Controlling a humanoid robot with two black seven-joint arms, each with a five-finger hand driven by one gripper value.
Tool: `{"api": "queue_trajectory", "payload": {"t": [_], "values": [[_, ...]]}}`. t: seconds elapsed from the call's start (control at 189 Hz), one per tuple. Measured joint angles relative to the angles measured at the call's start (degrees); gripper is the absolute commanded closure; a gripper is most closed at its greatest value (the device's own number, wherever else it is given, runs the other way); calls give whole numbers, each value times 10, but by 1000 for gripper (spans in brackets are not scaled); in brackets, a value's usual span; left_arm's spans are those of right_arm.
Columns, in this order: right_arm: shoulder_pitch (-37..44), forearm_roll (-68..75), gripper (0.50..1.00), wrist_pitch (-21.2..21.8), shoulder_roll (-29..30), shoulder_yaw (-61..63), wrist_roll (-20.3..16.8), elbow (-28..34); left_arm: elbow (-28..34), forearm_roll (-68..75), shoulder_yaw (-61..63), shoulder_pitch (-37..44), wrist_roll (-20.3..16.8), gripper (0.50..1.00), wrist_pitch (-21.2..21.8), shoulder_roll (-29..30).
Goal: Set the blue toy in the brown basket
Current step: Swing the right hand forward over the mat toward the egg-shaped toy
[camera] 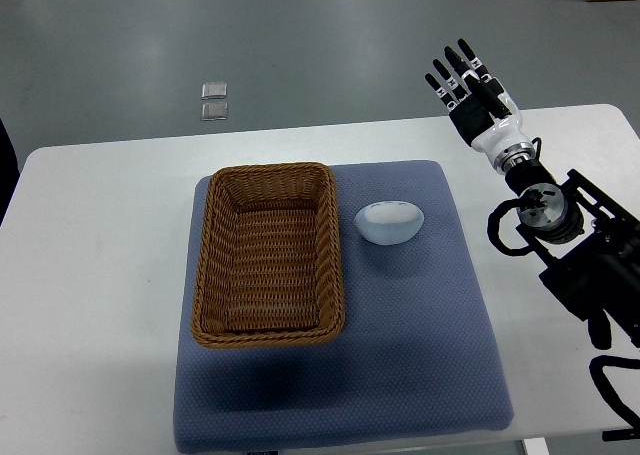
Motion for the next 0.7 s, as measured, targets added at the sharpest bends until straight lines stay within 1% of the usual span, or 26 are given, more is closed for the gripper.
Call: {"api": "queue_trajectory", "payload": {"t": [0.338,0.455,0.592,0.698], "values": [[3,-6,599,0,0,-8,0,0,0,0,-2,0,0,500,0,0],[7,-8,599,2,-9,-16,-1,0,0,0,-3,0,0,500,0,0],[25,-24,599,9,-37,-47,-7,3,0,0,-3,-1,0,500,0,0],[58,-84,599,22,-70,-99,-13,5,-1,0,-3,-1,0,500,-2,0]]}}
